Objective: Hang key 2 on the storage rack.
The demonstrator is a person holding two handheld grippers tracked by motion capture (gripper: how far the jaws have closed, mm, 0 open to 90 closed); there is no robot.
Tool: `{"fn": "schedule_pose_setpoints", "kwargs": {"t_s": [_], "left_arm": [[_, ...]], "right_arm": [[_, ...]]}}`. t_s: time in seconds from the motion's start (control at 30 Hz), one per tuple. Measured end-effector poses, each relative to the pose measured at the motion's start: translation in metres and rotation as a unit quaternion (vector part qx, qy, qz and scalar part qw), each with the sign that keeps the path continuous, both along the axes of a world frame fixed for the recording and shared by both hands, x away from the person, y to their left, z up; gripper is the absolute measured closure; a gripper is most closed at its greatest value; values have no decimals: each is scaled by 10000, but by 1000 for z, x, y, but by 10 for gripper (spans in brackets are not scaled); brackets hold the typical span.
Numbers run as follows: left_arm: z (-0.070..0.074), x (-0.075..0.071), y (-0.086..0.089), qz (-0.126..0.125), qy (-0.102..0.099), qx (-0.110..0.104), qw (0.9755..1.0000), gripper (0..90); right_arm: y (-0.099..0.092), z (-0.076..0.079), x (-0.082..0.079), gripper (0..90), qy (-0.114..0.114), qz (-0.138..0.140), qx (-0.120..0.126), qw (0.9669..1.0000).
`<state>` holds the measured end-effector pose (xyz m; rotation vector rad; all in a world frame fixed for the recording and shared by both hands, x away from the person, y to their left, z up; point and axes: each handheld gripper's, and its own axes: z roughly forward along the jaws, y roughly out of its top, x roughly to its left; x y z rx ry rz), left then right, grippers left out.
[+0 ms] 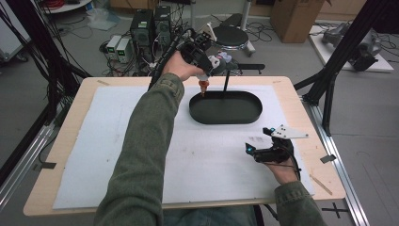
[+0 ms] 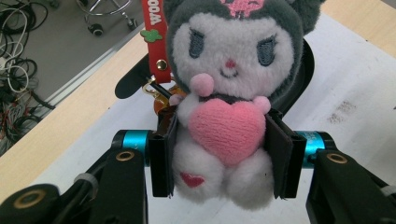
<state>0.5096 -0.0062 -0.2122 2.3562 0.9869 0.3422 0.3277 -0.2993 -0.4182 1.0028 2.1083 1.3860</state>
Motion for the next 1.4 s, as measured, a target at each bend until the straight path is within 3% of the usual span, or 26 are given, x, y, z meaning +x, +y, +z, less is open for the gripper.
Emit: {"fn": "schedule_pose_setpoints", "kwargs": {"t_s": [0.1, 0.3, 0.4, 0.47, 0.53, 0.77, 0.87, 0.93, 1.07, 1.13, 1.27, 1.4], "left_arm": [[-4, 2, -3, -24, 64, -23, 10000, 520], [-9, 7, -14, 88, -27, 81, 9999, 520], [-10, 11, -15, 273, -12, -36, 9996, 520], [-11, 13, -17, 443, 38, -229, 9987, 520], [-11, 15, -21, 476, 71, -328, 9983, 520], [-18, 20, -29, 681, 89, -287, 9972, 499], [-17, 17, -29, 723, -31, -565, 9958, 449], [-15, 16, -24, 764, 7, -804, 9938, 402], [-11, 15, -3, 739, 159, -1562, 9848, 285], [-9, 13, 7, 745, 96, -1758, 9816, 216], [-10, 8, 19, 802, -103, -1590, 9840, 91], [-17, -2, 31, 838, -262, -1453, 9855, 53]], "right_arm": [[1, 0, 1, 7, -18, 3, -3, 10000], [1, -1, 1, 7, -16, 24, -31, 10000], [1, -1, 1, 7, -27, 30, -50, 10000], [1, -1, 2, 7, -52, 30, -55, 10000], [2, -1, 1, 7, -26, 38, -66, 10000], [2, -1, 2, 7, -31, 63, -94, 9999], [3, -1, 1, 8, -19, 69, -101, 9999], [2, -1, 1, 7, -51, 68, -113, 9999], [2, -1, 0, 7, -21, 64, -72, 10000], [2, -1, 0, 7, -87, 88, -73, 9999], [3, -1, 0, 7, -44, 83, -56, 9999], [3, -1, 0, 7, -44, 88, -86, 9999]]}}
